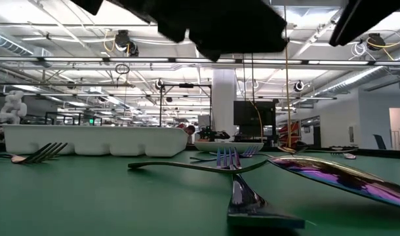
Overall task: Sort silverware
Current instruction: Put the blue spoon into the silverware tray
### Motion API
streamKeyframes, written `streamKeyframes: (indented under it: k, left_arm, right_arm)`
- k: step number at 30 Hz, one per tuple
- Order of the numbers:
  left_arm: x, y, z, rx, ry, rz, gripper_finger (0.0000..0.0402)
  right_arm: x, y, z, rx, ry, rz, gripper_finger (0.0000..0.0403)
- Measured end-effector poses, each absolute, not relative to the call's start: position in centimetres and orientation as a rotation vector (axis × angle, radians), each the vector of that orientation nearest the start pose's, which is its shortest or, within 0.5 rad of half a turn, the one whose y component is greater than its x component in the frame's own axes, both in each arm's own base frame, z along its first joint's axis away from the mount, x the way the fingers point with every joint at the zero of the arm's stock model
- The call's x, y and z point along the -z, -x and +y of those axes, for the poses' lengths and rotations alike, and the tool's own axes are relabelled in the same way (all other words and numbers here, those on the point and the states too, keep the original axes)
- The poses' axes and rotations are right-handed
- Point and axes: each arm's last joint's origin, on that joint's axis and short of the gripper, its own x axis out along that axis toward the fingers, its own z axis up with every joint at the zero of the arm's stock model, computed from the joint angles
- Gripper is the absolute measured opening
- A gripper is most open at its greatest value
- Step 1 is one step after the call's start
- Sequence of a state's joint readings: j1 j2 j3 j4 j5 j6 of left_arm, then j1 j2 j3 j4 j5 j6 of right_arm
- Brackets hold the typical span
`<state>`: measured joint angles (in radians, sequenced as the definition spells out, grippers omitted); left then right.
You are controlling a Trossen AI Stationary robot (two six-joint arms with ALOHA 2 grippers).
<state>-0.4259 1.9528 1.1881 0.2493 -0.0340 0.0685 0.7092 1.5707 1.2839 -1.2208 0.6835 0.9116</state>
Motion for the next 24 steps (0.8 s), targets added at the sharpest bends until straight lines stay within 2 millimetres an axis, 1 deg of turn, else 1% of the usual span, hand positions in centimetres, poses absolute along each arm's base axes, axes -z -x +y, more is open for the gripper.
streamKeyframes:
  k: [4,6,9,16,24]
  left_arm:
    - [-15.7,-38.3,-17.3,0.402,-0.208,0.612,0.0160]
    - [-15.3,-38.2,-17.3,0.409,-0.213,0.647,0.0160]
    - [-15.0,-37.8,-17.2,0.444,-0.212,0.705,0.0160]
    - [-14.2,-37.2,-16.9,0.446,-0.229,0.810,0.0160]
    - [-14.2,-37.1,-16.9,0.447,-0.232,0.816,0.0160]
  right_arm:
    - [-26.6,-21.9,16.6,0.510,0.141,0.998,0.0148]
    - [-26.6,-21.9,16.6,0.519,0.144,0.986,0.0148]
    - [-26.6,-22.0,16.5,0.522,0.145,0.982,0.0148]
    - [-26.6,-22.0,16.5,0.523,0.144,0.981,0.0148]
    - [-26.6,-22.1,16.6,0.519,0.135,0.974,0.0148]
